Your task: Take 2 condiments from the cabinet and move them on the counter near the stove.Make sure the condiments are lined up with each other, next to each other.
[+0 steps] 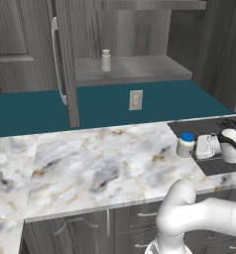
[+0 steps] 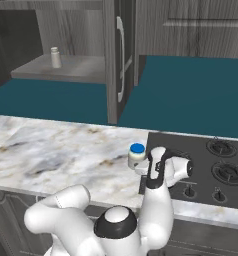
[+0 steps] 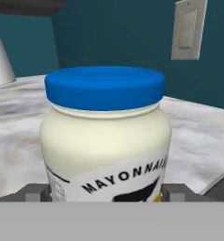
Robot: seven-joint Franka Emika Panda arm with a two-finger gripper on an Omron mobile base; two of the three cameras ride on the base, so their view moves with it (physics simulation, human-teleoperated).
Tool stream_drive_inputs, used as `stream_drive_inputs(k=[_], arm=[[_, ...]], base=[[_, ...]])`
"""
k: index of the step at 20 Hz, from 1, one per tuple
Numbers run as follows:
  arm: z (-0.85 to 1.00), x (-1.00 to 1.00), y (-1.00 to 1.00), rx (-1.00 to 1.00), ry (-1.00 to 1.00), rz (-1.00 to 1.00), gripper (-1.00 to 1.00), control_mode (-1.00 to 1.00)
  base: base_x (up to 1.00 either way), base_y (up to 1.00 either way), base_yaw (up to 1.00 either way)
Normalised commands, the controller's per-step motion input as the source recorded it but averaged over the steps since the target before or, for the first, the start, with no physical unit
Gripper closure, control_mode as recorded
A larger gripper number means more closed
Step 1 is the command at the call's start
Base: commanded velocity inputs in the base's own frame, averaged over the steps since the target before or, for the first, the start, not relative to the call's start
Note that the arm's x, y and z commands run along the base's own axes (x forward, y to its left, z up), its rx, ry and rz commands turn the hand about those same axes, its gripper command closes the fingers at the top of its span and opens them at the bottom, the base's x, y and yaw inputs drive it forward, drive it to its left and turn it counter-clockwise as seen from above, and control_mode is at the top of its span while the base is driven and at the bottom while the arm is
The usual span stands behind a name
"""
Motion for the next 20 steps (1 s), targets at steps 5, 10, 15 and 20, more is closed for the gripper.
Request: stream_drive_inputs(k=[5,10,15,20], arm=[[-0.16,-0.21,-0.01,0.00,0.00,0.01,-1.00,-1.00],[0.00,-0.35,0.00,0.00,0.00,0.00,-1.00,-1.00],[0.10,-0.44,0.06,0.00,0.00,0.02,-1.00,-1.00],[0.18,-0.49,0.13,0.00,-0.01,0.04,-1.00,-1.00]], base=[[0.00,0.00,0.00],[0.00,0.00,0.00],[0.00,0.00,0.00],[0.00,0.00,0.00]])
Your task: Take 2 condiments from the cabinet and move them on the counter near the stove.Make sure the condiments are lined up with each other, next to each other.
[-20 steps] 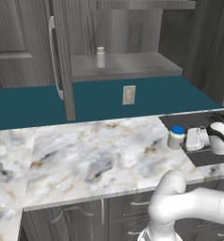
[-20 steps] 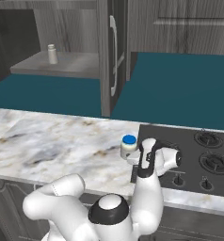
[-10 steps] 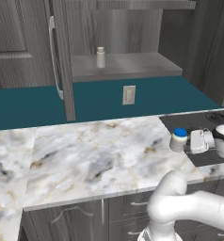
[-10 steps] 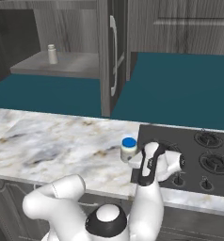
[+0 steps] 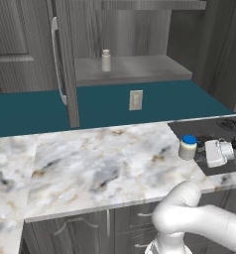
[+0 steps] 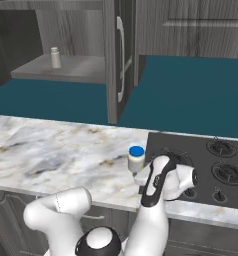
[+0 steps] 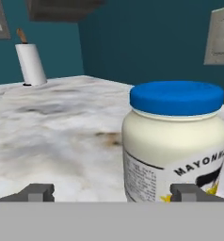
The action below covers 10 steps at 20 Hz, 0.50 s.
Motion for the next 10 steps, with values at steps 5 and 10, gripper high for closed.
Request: stream_drive_inputs(k=[5,10], arm=[[0.35,-0.97,-0.14,0.00,0.00,0.00,-1.00,-1.00],[0.43,-0.97,-0.07,0.00,-0.01,0.00,-1.00,-1.00]], base=[[0.00,0.00,0.00],[0.00,0.00,0.00]])
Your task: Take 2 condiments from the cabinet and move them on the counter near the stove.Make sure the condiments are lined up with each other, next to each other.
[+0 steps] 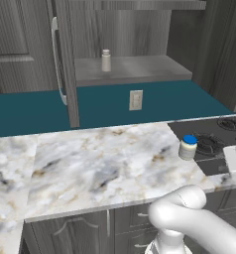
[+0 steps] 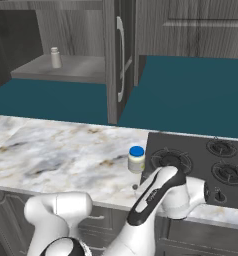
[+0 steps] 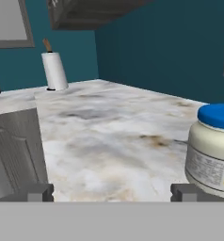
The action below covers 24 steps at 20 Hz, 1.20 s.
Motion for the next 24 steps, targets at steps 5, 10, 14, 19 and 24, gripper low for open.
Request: stream_drive_inputs(k=[5,10,14,19,24], arm=[[0.57,-0.83,0.00,0.00,-0.06,-0.01,-1.00,-1.00],[0.63,-0.65,0.17,0.00,-0.08,-0.06,-1.00,-1.00],[0.67,-0.45,0.34,0.00,-0.09,-0.10,-1.00,-1.00],[0.62,-0.41,0.61,0.00,-0.09,-0.12,-1.00,-1.00],[0.63,-0.33,0.68,0.00,-0.02,-0.13,-1.00,-1.00]], base=[[0.00,0.00,0.00],[0.00,0.00,0.00],[0.00,0.00,0.00],[0.00,0.00,0.00],[0.00,0.00,0.00]])
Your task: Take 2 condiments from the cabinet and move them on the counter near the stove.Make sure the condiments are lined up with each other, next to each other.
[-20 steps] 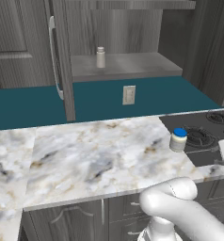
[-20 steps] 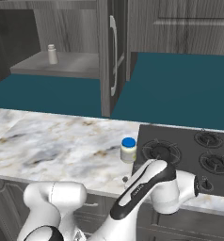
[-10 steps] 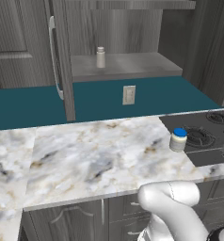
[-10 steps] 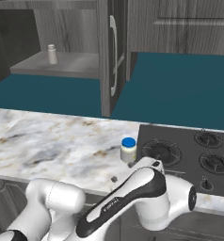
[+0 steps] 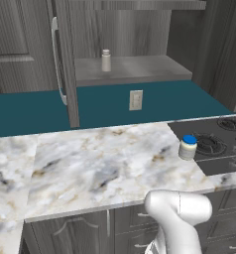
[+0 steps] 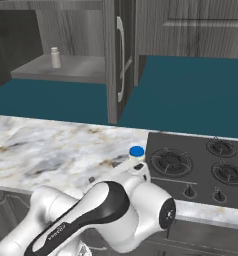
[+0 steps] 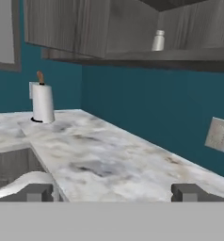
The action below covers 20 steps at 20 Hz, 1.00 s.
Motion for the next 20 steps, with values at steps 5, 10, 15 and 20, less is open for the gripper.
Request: stream_drive_inputs(k=[5,10,15,20], arm=[[0.60,-0.11,0.75,0.00,0.00,-0.14,-1.00,-1.00],[0.60,-0.01,0.68,0.00,0.01,-0.15,-1.00,-1.00],[0.47,0.11,0.58,0.00,0.07,-0.12,-1.00,-1.00],[0.29,0.39,0.51,0.00,0.08,-0.07,-1.00,-1.00]], base=[[0.00,0.00,0.00],[0.00,0.00,0.00],[0.00,0.00,0.00],[0.00,0.00,0.00]])
